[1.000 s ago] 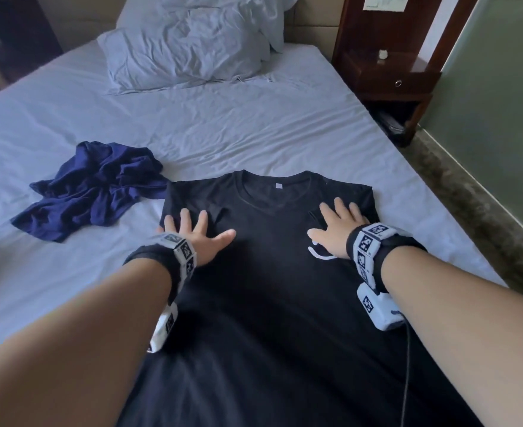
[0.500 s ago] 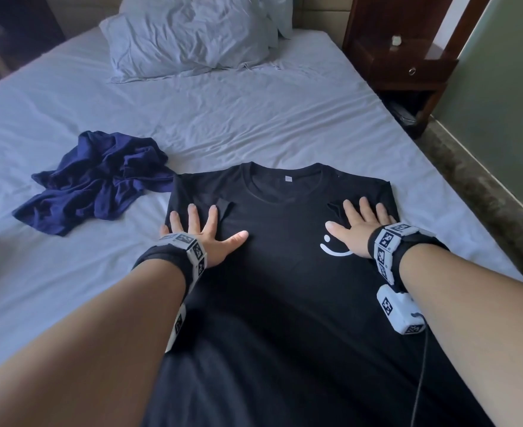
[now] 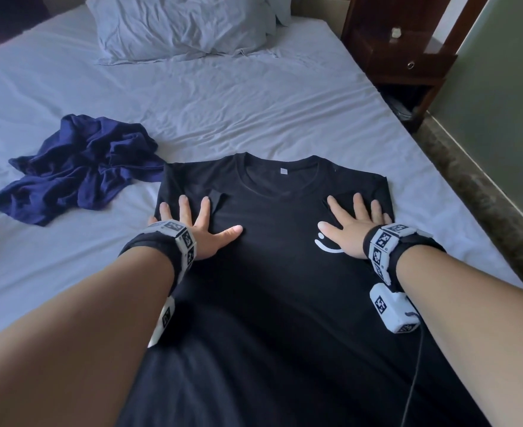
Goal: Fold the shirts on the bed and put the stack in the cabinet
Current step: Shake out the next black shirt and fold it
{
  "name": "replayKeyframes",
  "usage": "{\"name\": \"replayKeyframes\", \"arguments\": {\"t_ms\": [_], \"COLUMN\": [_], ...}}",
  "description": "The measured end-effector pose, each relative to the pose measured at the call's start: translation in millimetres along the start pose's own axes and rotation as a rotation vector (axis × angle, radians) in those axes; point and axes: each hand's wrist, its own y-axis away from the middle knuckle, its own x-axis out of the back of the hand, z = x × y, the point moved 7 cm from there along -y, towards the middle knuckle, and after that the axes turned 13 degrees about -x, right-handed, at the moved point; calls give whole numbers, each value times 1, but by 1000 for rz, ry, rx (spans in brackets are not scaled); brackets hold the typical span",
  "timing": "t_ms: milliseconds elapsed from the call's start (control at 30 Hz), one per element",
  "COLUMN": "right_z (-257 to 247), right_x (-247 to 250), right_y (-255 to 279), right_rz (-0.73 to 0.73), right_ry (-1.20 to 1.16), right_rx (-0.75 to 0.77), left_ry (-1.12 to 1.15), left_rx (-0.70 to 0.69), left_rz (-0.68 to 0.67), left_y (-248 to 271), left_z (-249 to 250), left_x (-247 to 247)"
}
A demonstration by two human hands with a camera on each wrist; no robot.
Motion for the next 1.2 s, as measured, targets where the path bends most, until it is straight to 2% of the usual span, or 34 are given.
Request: {"name": "replayKeyframes", "arguments": {"t_ms": [67,133,200,267,333,400,467,567,700,867,1033,1200], "right_z": [0,3,24,60,105,151,188,220,233,242,246,256], "right_x": [6,19,33,45,41,17,-20,-57,-87,-127,-129,-130], "right_y": [9,20,33,52,76,103,126,159,201,238,262,269], "right_rz": [1,2,5,38,27,-71,-177,-232,-243,-233,-135,-85], "right_ry": [-24,-83,-186,-288,-338,-349,-452,-583,-612,-817,-884,-952], "right_rx": [33,62,-9,-119,-229,-333,-406,-461,-458,-441,-345,-344], "left_ry": [41,170,297,302,346,400,458,479,493,622,729,928], "left_rx": [-18,-51,-45,64,194,262,298,282,255,263,242,245], "left_rz": [33,152,295,365,360,331,301,256,225,271,291,354], "left_y": [7,16,30,51,82,115,147,192,243,287,310,317], "left_z": [1,-4,-17,-37,-56,-68,-76,-82,-85,-107,-120,-130], "left_x": [5,22,36,40,29,11,-8,-32,-55,-101,-119,-127]}}
